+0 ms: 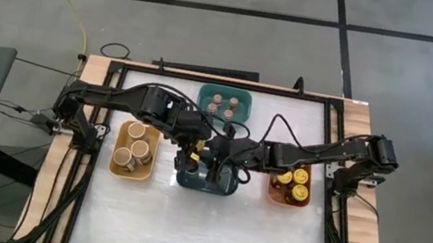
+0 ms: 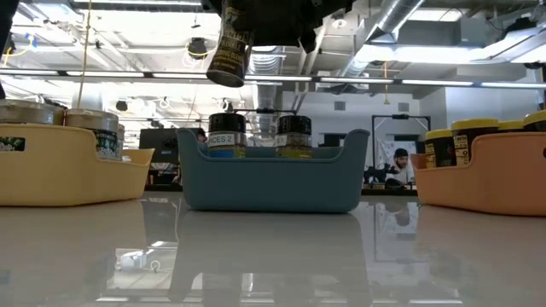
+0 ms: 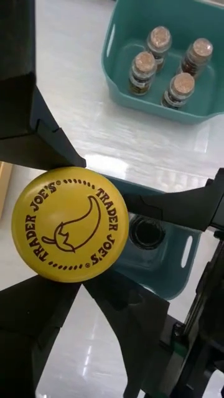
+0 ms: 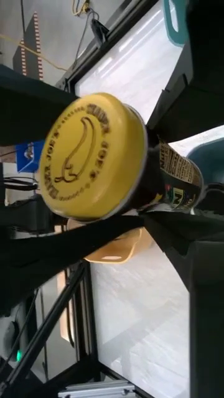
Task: Sort spices by type
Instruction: Put the yellow seasoning into the orange bin
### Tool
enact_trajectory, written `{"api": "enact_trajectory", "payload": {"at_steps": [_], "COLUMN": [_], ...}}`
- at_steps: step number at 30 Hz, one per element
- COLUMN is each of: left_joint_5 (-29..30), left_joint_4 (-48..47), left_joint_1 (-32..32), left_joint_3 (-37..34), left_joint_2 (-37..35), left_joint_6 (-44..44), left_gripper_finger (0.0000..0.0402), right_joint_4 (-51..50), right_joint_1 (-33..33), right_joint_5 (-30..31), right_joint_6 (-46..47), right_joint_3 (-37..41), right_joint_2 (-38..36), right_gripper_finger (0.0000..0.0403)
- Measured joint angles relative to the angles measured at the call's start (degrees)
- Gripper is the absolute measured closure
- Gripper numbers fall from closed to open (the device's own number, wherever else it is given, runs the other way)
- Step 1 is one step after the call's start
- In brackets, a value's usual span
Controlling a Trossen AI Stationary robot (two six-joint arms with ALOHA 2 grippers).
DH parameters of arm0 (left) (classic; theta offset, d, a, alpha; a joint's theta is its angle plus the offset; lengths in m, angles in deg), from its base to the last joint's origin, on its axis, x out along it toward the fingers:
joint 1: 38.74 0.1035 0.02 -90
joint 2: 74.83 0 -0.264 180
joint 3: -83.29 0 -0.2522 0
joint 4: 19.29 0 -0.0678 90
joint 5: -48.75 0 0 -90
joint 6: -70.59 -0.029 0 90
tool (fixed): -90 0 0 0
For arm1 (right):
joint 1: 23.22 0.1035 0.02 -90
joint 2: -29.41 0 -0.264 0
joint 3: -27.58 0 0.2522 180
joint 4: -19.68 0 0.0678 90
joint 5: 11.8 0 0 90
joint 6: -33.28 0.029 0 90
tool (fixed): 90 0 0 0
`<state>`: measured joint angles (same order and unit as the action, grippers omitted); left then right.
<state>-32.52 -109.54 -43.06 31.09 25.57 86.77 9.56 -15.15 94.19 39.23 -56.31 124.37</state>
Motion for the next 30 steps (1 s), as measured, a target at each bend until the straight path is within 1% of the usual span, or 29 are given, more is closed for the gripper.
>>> {"api": "enact_trajectory", "payload": {"at_steps": [7,12,15,17,21,22,26,30], "left_joint_5": [0.02,0.97,2.41,2.65,3.73,3.76,4.31,5.74], "left_joint_4": [-0.08,0.31,0.17,0.17,0.13,0.11,0.61,0.01], "left_joint_1": [0.04,0.20,0.34,0.52,0.49,0.50,0.76,0.77], "left_joint_3": [0.03,0.04,0.04,0.04,0.07,0.07,0.07,0.00], "left_joint_2": [-0.07,-0.07,-0.07,-0.07,-0.07,-0.07,-0.01,0.04], "left_joint_6": [0.10,-5.07,-5.43,-5.82,-5.61,-5.63,-5.69,-6.30], "left_gripper_finger": [0.0153,0.0153,0.0154,0.0159,0.0182,0.0182,0.0182,0.0182], "right_joint_4": [2.84,3.09,3.26,3.29,3.29,3.19,-0.11,-6.96], "right_joint_1": [-0.45,-0.68,-1.13,-1.15,-1.12,-1.11,-1.18,-1.28], "right_joint_5": [0.03,0.21,0.26,0.47,0.56,0.58,0.73,0.70], "right_joint_6": [-1.94,-3.61,-3.62,-3.61,-3.62,-3.64,-6.78,-7.76], "right_joint_3": [0.09,0.09,0.09,0.09,0.09,0.09,0.06,0.00], "right_joint_2": [0.04,0.04,0.04,0.04,0.04,0.04,-1.15,-4.60], "right_gripper_finger": [0.0206,0.0210,0.0210,0.0210,0.0210,0.0210,0.0209,0.0210]}}
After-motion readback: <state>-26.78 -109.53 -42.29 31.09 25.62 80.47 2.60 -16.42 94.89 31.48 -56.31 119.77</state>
